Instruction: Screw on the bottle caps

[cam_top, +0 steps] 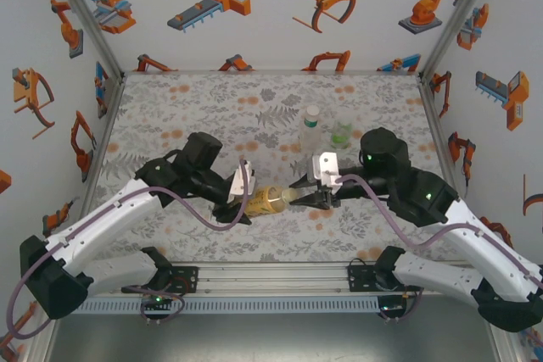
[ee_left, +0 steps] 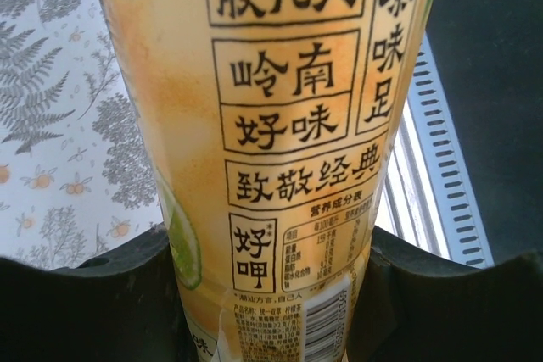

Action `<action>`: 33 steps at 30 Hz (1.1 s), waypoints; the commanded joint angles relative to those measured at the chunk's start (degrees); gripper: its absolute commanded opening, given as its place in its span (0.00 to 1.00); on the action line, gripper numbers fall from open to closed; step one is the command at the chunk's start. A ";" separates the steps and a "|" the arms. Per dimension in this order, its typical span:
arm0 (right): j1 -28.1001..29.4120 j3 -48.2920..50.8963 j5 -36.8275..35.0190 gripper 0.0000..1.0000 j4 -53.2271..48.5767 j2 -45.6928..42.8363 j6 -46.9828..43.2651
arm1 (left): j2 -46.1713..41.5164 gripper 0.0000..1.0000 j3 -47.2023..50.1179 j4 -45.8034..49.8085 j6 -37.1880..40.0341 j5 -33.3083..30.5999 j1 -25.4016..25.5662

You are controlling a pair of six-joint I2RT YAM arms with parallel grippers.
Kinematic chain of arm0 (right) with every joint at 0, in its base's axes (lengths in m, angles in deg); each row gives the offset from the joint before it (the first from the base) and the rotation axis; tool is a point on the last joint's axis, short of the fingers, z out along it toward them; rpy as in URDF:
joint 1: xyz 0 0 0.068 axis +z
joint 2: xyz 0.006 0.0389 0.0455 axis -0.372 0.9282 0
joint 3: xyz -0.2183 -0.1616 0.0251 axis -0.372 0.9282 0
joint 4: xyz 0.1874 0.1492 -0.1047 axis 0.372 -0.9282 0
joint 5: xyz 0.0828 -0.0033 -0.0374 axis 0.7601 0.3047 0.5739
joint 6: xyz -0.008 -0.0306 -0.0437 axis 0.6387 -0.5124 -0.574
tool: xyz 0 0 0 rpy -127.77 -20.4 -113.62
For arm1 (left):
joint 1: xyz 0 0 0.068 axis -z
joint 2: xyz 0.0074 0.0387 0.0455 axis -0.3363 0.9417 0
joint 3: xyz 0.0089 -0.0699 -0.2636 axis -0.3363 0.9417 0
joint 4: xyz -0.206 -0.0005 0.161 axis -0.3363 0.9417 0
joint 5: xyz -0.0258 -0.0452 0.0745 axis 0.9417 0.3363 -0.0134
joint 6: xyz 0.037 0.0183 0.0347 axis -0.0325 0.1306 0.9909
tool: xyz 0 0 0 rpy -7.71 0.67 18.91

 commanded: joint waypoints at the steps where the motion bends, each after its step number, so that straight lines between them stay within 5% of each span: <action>1: 0.10 2.64 -7.71 0.00 8.84 -1.83 15.31 | -2.40 0.00 0.03 -2.86 -0.72 -4.62 0.19; 9: 0.08 9.73 -20.87 0.00 22.92 -3.63 49.56 | -5.88 0.00 2.73 -8.74 -3.49 -14.62 0.10; 19: 0.09 3.85 -34.72 0.00 7.05 2.65 79.81 | -6.78 0.00 3.86 -11.92 -5.99 -22.50 -0.16; 29: 0.12 4.95 -34.26 0.00 11.07 3.36 82.84 | -6.69 0.00 3.71 -11.96 -6.15 -23.00 -0.20; 33: 0.06 5.49 -34.22 0.18 12.68 1.64 79.78 | -6.67 0.00 3.80 -11.94 -5.98 -21.75 -0.24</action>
